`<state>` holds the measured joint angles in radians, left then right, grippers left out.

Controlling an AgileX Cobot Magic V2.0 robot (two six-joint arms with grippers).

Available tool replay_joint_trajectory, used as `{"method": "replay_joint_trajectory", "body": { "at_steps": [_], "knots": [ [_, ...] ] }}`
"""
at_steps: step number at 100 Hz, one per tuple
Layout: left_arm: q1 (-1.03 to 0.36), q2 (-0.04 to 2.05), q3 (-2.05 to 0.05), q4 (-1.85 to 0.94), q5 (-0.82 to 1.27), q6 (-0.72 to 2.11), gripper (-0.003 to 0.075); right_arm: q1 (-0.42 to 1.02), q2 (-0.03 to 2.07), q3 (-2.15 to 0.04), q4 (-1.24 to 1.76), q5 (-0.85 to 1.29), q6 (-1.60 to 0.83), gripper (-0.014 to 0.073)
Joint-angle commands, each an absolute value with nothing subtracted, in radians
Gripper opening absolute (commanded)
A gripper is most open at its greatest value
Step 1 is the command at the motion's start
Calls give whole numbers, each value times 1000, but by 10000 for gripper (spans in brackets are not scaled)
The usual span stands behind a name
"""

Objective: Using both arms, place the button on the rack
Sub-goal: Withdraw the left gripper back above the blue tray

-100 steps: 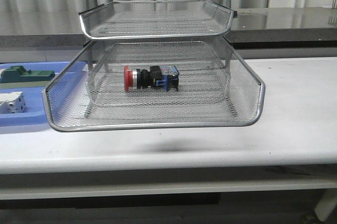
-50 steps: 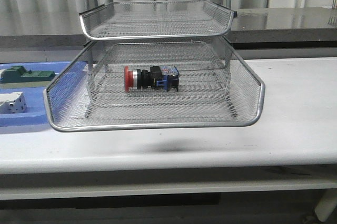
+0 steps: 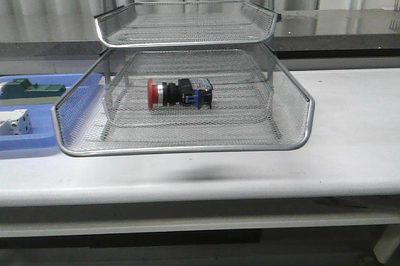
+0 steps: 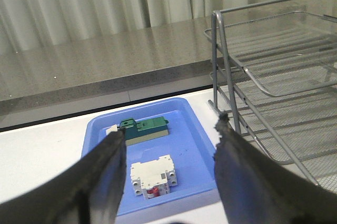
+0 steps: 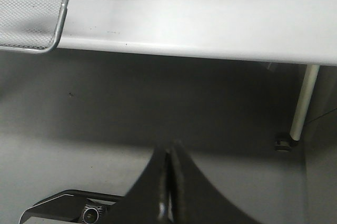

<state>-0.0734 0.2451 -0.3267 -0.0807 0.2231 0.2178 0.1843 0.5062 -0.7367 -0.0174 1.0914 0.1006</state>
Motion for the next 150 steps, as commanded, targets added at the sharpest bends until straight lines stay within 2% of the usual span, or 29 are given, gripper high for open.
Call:
{"method": "replay_joint_trajectory", "body": {
  "at_steps": [1, 14, 63, 77, 103, 150],
  "knots": [
    [-70, 222, -309, -96, 112, 205, 368, 181, 510, -761, -25, 1037, 100, -70],
    [-70, 200, -276, -98, 58, 205, 368, 181, 510, -761, -25, 1037, 100, -70],
    [-70, 200, -264, -98, 60, 205, 358, 181, 510, -761, -25, 1037, 100, -70],
    [-70, 200, -264, -98, 60, 205, 256, 181, 510, -761, -25, 1037, 100, -70],
    [-70, 200, -264, -98, 60, 205, -22, 181, 510, -761, -25, 1037, 100, -70],
    [-70, 200, -264, -126, 60, 205, -21, 181, 512, -761, 32, 954, 100, -70]
  ]
}}
